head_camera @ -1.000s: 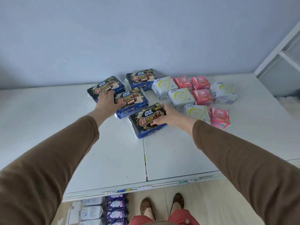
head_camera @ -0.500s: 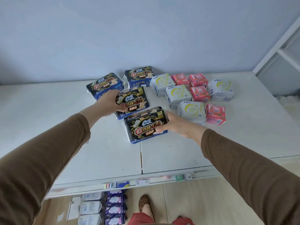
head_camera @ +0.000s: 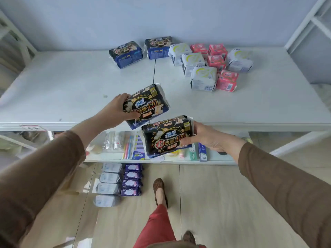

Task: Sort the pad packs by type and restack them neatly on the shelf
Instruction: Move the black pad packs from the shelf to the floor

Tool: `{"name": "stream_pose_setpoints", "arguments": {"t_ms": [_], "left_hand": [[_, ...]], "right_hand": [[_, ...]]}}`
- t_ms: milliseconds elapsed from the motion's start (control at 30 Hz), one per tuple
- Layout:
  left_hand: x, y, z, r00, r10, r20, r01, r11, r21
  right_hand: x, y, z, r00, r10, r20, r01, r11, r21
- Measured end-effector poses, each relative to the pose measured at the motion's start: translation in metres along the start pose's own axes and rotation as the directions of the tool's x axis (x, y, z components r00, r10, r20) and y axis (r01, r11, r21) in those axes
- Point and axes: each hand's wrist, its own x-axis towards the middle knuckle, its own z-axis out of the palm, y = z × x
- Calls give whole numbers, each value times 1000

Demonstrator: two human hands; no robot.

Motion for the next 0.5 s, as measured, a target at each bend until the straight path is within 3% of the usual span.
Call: {"name": "stream_pose_setpoints", "arguments": {"t_ms": [167, 500], "left_hand": [[-84, -28, 39, 984, -78, 158, 79, 997, 1], [-140, -159, 107, 882, -215, 419, 144, 970, 195]], "right_hand": [[-40, 62, 37, 986, 159, 43, -159, 987, -9], [-37, 161, 129, 921, 377, -95, -387, 916, -108]]}}
